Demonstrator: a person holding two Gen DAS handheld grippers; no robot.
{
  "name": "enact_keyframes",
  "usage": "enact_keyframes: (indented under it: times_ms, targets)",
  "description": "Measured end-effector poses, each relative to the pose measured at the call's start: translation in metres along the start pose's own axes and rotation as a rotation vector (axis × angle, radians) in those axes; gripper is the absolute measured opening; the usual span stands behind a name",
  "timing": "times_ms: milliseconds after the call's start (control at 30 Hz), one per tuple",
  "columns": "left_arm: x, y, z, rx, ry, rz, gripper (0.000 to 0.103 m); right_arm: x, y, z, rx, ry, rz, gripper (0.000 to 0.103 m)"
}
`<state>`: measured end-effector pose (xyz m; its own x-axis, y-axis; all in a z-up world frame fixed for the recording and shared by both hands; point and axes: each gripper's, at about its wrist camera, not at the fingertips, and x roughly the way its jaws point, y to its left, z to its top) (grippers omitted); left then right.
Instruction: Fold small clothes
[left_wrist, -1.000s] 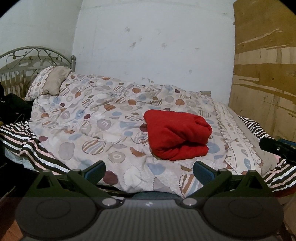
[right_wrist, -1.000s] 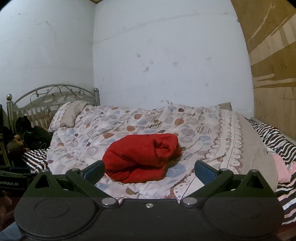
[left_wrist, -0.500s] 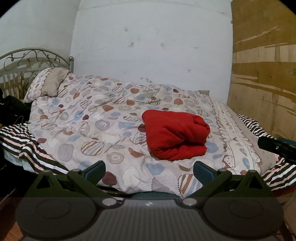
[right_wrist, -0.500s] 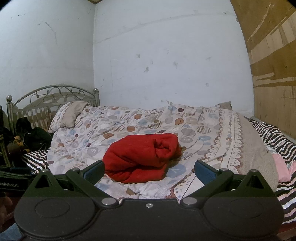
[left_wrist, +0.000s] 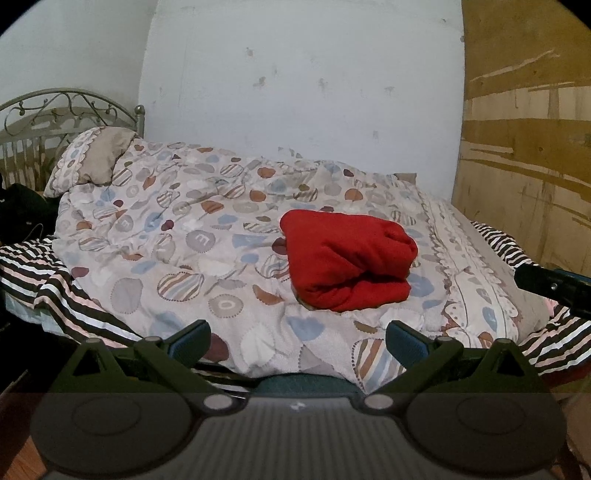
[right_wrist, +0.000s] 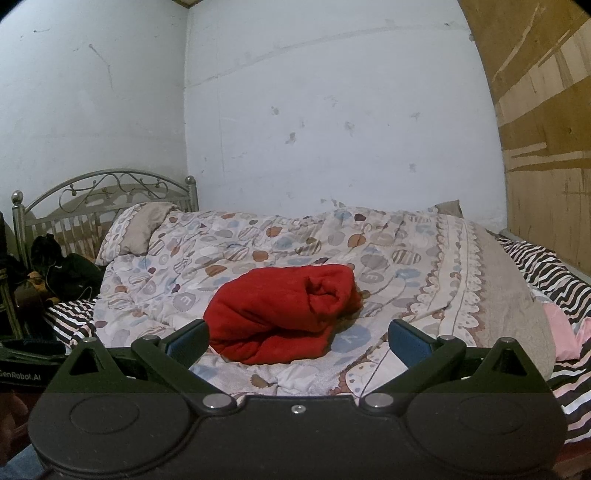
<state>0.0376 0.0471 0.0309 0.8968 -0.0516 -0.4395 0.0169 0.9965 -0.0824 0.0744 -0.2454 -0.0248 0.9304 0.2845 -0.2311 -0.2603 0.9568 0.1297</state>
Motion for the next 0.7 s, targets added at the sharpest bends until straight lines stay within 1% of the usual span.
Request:
enact_keyframes:
  times_ms: [233,300,367,433,700]
  targets:
    - [0.003,0.001,-0.003,0.0,0.023,-0.014,0.102,0.0,0.003,0.0,0.002,0.005,0.001,0.103]
    - [0.005,-0.001,-0.003,0.014,0.039,0.006,0.102,0.0,0.003,0.0,0.002,0.005,0.001,0.103]
    - [0.008,-0.003,-0.003,0.031,0.063,0.044,0.102,0.0,0.003,0.0,0.003,0.005,0.0,0.103]
    - [0.01,-0.003,-0.004,0.039,0.066,0.07,0.102,0.0,0.003,-0.001,0.004,0.003,-0.006,0.103]
    - [0.012,0.0,-0.005,0.023,0.073,0.062,0.102,0.0,0.0,-0.002,0.009,0.006,-0.014,0.103]
